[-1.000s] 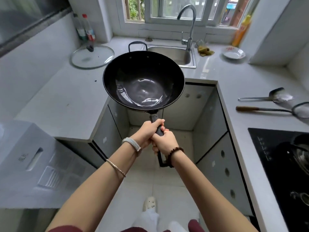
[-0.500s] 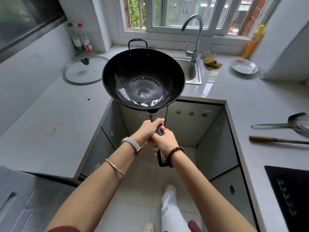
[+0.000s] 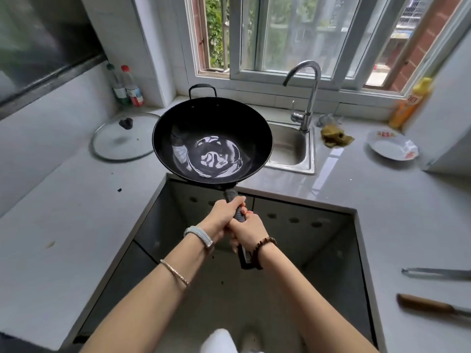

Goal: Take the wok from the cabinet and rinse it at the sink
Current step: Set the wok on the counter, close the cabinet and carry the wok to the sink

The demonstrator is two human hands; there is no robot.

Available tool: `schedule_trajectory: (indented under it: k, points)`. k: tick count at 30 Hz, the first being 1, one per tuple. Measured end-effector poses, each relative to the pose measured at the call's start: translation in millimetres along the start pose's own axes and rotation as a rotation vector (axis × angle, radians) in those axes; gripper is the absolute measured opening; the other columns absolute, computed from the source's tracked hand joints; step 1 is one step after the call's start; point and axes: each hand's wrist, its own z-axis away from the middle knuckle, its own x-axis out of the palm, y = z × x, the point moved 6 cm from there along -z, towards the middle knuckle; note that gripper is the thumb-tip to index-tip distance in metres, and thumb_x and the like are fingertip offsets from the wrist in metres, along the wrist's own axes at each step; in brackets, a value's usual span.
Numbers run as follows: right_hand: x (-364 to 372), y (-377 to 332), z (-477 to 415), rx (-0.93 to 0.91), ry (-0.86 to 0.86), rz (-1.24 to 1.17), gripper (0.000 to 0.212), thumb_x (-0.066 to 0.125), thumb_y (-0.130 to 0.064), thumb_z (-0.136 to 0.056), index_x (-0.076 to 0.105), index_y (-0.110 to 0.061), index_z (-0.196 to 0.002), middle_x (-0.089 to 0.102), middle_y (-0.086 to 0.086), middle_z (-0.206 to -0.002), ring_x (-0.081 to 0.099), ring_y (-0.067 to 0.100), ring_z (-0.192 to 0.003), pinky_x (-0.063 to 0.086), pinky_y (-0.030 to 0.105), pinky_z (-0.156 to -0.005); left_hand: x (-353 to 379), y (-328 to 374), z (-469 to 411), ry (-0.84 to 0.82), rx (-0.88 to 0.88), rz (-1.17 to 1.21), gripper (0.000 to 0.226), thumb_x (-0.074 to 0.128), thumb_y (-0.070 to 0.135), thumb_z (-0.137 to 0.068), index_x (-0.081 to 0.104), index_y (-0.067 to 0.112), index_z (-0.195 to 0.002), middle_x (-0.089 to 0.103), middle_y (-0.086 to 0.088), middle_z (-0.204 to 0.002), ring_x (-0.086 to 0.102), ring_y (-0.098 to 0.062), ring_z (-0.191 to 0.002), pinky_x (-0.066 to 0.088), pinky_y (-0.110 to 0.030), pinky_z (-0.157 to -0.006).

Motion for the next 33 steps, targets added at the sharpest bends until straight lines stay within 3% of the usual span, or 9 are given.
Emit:
schedule_trajectory:
  k: [6, 19, 26, 33]
  points:
    - [-3.5, -9.0, -49.8, 0.053, -0.031, -0.012, 0.013, 0.059, -0.016, -0.081, 0.048, -0.018, -0.077, 0.052, -0.002, -0.045, 0.045, 0.013, -0.032, 0.04, 0.024, -0.039, 2.6, 14.8, -51.0, 0.013, -0.033, 0.017, 0.029, 0.058, 0.014, -0.09, 0.052, 0.009, -0.063, 0.052, 0.004, -0.042, 0.05, -0.011, -0.041, 0.044, -0.026, -0.056]
    - [-1.1, -55.7, -181.3, 0.128, -0.036, -0.033, 0.013, 0.053, -0.005, -0.087, 0.045, -0.008, -0.078, 0.046, 0.006, -0.051, 0.042, 0.014, -0.033, 0.04, 0.023, -0.035, -0.3, 69.3, -185.2, -0.011, -0.073, -0.119, 0.034, 0.058, 0.021, -0.087, 0.054, 0.013, -0.055, 0.055, 0.001, -0.05, 0.051, -0.018, -0.049, 0.043, -0.028, -0.062]
    - [-0.6, -66.0, -229.5, 0.187, -0.031, -0.059, 0.01, 0.05, -0.003, -0.088, 0.045, -0.009, -0.094, 0.048, 0.002, -0.048, 0.042, 0.013, -0.033, 0.041, 0.025, -0.038, -0.5, 86.8, -232.7, -0.017, -0.119, -0.109, 0.03, 0.06, 0.022, -0.088, 0.053, 0.012, -0.061, 0.055, 0.004, -0.049, 0.049, -0.013, -0.04, 0.036, -0.018, -0.041]
    - [-6.5, -68.8, -262.6, 0.251, -0.038, -0.08, 0.006, 0.048, -0.004, -0.088, 0.046, -0.01, -0.09, 0.046, 0.004, -0.051, 0.041, 0.012, -0.032, 0.039, 0.022, -0.035, 4.6, 90.7, -265.5, -0.016, -0.166, -0.079, 0.027, 0.061, 0.024, -0.085, 0.054, 0.014, -0.061, 0.056, 0.004, -0.052, 0.051, -0.016, -0.05, 0.036, -0.022, -0.046]
